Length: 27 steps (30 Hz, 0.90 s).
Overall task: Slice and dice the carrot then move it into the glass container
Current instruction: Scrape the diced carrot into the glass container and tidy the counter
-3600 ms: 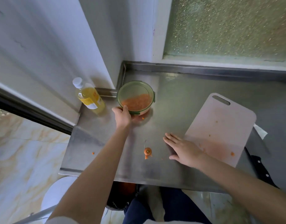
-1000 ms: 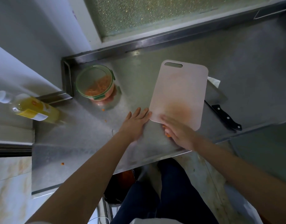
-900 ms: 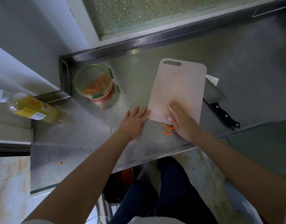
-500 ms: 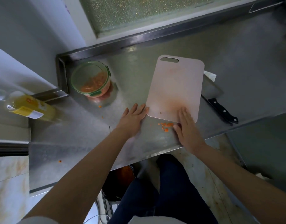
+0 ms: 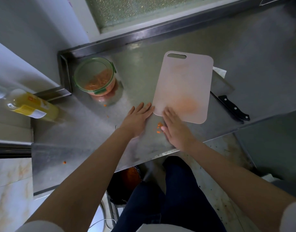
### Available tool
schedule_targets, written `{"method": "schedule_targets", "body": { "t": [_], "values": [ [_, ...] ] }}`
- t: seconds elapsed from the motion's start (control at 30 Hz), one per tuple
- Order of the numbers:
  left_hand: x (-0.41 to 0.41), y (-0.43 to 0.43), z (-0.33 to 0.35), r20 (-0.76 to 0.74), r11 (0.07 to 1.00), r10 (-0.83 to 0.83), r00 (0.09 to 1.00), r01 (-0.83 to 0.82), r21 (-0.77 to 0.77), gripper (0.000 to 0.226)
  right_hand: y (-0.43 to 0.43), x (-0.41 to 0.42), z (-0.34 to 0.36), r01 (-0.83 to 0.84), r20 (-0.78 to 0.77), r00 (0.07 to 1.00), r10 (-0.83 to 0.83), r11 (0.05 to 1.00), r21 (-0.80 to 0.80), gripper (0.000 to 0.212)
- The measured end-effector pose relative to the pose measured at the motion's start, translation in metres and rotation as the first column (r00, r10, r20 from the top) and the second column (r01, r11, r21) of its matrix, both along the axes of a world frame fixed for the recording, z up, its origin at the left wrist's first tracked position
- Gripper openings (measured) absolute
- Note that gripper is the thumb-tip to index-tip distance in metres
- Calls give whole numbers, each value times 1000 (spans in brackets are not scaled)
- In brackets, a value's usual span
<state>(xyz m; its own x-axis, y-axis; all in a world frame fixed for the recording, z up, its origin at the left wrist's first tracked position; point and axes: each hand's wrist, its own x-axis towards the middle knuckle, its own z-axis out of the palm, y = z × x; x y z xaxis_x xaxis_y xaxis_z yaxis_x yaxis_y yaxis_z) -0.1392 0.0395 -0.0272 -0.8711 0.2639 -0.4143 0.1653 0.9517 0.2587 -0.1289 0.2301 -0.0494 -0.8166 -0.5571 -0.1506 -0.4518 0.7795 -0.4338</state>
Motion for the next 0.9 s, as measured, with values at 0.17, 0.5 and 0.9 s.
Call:
{"method": "schedule_targets", "body": {
  "t": [0.17, 0.5, 0.9],
  "values": [
    [-2, -3, 0, -9, 999, -33, 999, 33, -26, 68, 1, 26, 9, -141, 53, 988, 145, 988, -70, 70],
    [-2, 5, 5, -58, 993, -32, 998, 25, -120, 73, -3, 40, 8, -155, 58, 986, 159, 985, -74, 73],
    [-8, -6, -9, -83, 993, 14, 996, -4, 121, 70, -27, 46, -9, 160, 19, 986, -163, 980, 116, 81]
  ]
}}
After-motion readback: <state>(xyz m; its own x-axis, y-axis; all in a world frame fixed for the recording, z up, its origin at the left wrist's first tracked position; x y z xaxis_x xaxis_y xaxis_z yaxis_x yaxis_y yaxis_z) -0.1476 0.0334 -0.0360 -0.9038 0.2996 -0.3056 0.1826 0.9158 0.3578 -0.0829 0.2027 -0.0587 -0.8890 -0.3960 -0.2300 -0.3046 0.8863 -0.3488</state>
